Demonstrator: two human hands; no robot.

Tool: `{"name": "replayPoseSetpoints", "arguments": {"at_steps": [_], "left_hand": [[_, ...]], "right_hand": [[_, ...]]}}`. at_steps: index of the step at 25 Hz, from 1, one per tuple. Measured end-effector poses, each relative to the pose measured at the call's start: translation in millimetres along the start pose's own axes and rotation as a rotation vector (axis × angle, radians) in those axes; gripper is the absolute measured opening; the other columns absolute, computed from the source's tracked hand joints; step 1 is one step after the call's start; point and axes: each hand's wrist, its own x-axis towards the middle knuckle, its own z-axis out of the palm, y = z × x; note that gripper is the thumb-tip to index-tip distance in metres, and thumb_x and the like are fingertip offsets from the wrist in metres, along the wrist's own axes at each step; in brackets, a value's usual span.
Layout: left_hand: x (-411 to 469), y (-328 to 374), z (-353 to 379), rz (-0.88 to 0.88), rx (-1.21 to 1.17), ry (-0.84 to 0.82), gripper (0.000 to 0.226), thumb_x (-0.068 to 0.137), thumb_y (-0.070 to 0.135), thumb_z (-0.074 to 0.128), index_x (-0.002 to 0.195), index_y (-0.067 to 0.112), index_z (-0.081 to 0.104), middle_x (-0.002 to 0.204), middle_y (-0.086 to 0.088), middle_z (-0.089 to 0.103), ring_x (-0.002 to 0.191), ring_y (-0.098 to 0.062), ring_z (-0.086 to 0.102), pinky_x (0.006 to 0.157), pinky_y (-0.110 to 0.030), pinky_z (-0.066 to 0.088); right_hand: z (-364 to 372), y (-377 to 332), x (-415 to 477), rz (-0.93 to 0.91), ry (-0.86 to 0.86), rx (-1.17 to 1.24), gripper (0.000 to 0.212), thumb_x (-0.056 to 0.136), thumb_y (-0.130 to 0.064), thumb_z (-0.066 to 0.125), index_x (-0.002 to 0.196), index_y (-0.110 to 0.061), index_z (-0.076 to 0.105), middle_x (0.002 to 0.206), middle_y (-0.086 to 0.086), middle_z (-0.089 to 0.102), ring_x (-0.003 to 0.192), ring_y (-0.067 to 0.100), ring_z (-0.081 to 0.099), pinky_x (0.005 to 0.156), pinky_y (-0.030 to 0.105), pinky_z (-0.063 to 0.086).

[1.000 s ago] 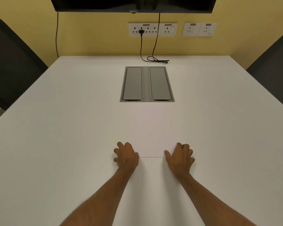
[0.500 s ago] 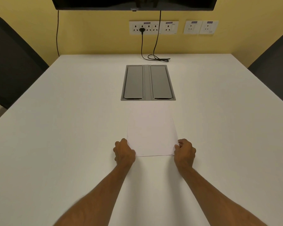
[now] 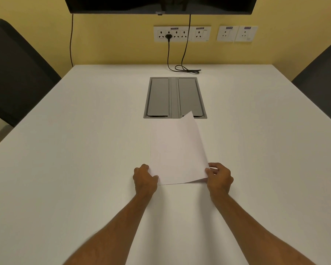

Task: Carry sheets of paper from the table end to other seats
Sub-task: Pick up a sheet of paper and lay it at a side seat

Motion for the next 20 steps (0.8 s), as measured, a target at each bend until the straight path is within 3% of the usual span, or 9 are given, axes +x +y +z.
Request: {"name": "replayPoseSetpoints", "arguments": {"at_steps": [2,3,7,10,13,17,20], "left_hand": [[0.0,-2.5,-1.1,-0.014,-0.065,0.025,0.042,0.082,0.012,0.068,0.120,0.001,0.055,0.124,-0.018,0.053,0.114,-0.031,0.053,0.094,-0.034,0.044],[-0.7,-3.0,-1.5,-0.029,-0.100,0.039,0.040,0.083,0.013,0.068,0.119,0.000,0.056,0.123,-0.019,0.054,0.112,-0.032,0.055,0.095,-0.036,0.045],[-2.8,0.4,-5.5,-0.119,-0.215,0.085,0.034,0.090,0.026,0.060,0.115,0.002,0.060,0.117,-0.014,0.062,0.105,-0.028,0.059,0.089,-0.035,0.048],[-1.9,2.8,-13.8,-0.189,-0.410,0.035,0.031,0.092,0.027,0.059,0.113,0.004,0.062,0.114,-0.014,0.065,0.095,-0.028,0.059,0.086,-0.035,0.050],[-8.4,5.9,-27.6,-0.251,-0.644,-0.073,0.024,0.090,0.016,0.061,0.112,0.005,0.064,0.118,-0.017,0.066,0.108,-0.036,0.062,0.097,-0.045,0.048],[-39.0,9.0,-49.2,-0.195,-0.777,-0.141,0.022,0.089,0.002,0.058,0.110,0.005,0.063,0.113,-0.019,0.068,0.093,-0.032,0.064,0.075,-0.035,0.050],[-73.3,8.9,-67.2,-0.151,-0.812,-0.174,0.023,0.090,0.001,0.057,0.112,0.005,0.063,0.109,-0.020,0.068,0.087,-0.032,0.064,0.076,-0.039,0.050]], "right_hand": [[-0.3,1.3,1.6,0.077,-0.021,0.113,0.017,0.084,-0.001,0.064,0.095,-0.012,0.071,0.080,0.010,0.070,0.091,0.033,0.065,0.081,0.044,0.056],[-1.4,2.7,2.0,0.116,-0.033,0.172,0.017,0.083,0.001,0.066,0.095,-0.010,0.071,0.079,0.010,0.069,0.085,0.032,0.067,0.080,0.045,0.057],[-11.1,6.3,-0.7,0.204,-0.110,0.364,0.018,0.081,0.005,0.069,0.092,-0.009,0.070,0.080,0.009,0.068,0.062,0.017,0.064,0.057,0.024,0.056],[-22.9,3.9,-5.3,0.220,-0.176,0.445,0.019,0.082,0.006,0.068,0.093,-0.009,0.069,0.085,0.013,0.068,0.071,0.023,0.064,0.062,0.026,0.056],[-41.1,-1.8,-15.5,0.216,-0.249,0.489,0.018,0.083,0.008,0.066,0.097,-0.004,0.067,0.084,0.013,0.066,0.076,0.023,0.064,0.065,0.029,0.057],[-76.0,-12.8,-39.6,0.217,-0.333,0.505,0.014,0.085,0.007,0.065,0.091,-0.005,0.066,0.081,0.012,0.068,0.073,0.020,0.066,0.058,0.022,0.059],[-109.7,-19.9,-57.8,0.239,-0.422,0.474,0.011,0.085,0.005,0.065,0.093,-0.003,0.067,0.087,0.014,0.071,0.078,0.023,0.068,0.061,0.025,0.059]]}}
